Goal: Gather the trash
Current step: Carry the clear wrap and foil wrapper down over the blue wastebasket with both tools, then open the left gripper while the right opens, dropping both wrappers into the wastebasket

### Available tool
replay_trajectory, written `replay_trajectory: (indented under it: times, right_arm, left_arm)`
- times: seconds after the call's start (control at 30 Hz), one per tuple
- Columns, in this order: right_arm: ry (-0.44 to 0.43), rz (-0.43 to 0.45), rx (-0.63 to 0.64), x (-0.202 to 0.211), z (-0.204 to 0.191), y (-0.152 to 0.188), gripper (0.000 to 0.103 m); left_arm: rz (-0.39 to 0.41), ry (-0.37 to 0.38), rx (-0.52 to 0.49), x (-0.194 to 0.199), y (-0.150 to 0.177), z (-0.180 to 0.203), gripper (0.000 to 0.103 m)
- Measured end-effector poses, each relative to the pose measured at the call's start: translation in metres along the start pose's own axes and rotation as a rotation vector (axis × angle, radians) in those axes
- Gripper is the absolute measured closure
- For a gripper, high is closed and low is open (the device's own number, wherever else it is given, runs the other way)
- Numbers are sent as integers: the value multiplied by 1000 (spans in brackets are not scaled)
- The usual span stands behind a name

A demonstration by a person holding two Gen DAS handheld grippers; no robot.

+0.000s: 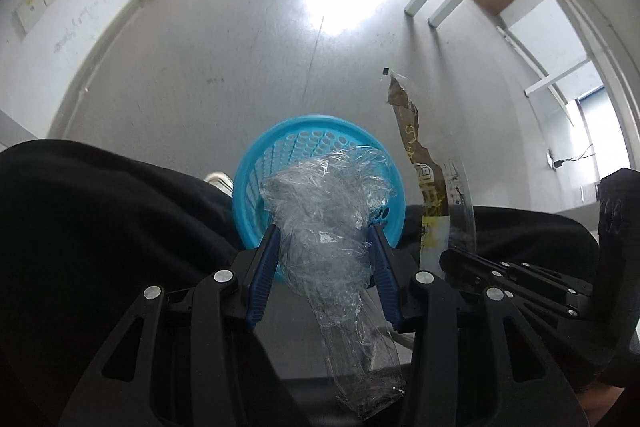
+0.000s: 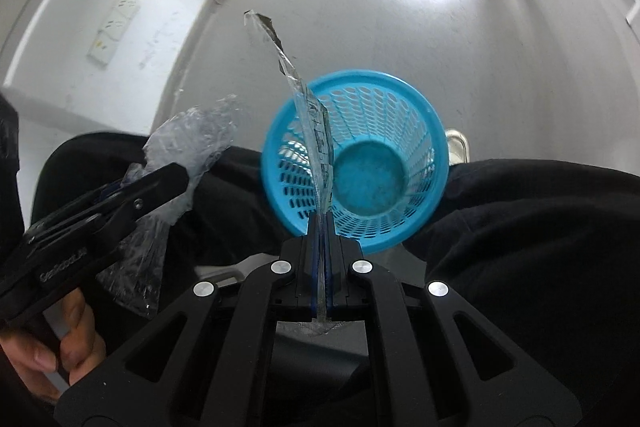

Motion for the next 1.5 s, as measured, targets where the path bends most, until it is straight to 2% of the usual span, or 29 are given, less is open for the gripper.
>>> replay_trajectory:
  times: [0.3, 0.47, 0.9, 1.0, 1.03, 1.07, 1.1, 1.13, 1.3, 1.5]
  right_arm:
    - [0, -103, -72, -48, 21, -9, 101]
    - [6, -159, -90, -75, 25, -12, 101]
    - [20, -265, -186, -123, 45, -8, 101]
    - [14, -261, -215, -125, 46, -12, 90]
    - [11, -258, -221, -124, 45, -13, 73]
    - [17, -253, -221, -124, 46, -14, 57]
    - [23, -250, -220, -124, 46, -14, 53]
    - [20, -248, -225, -123, 46, -14, 53]
    - [21, -242, -211, -122, 45, -15, 53]
    - [91, -209, -117, -110, 37, -16, 51]
  left_arm:
    - [-97, -7, 101, -55, -12, -7, 59]
    - [-157, -34, 144, -80, -12, -14, 58]
    - [-242, -63, 187, -131, -20, -22, 59]
    - [-237, -47, 209, -133, -22, -21, 56]
    - [-227, -26, 226, -134, -22, -23, 49]
    - [-224, 4, 244, -134, -24, -21, 31]
    - [-212, 18, 254, -134, -27, -22, 24]
    - [-195, 13, 253, -131, -30, -23, 21]
    - [-168, -7, 250, -122, -33, -28, 22]
    - [-127, -77, 187, -104, -41, -30, 22]
Point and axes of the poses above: each gripper's, at about its wrist camera, not at the fingertips, and x roughly against the way its jaws point, z to its right, y to its underside, the point moved 10 cm from there along -x, roughly the way its jaws point, and after that the axes turned 9 degrees about z, right-handed, at the moved point
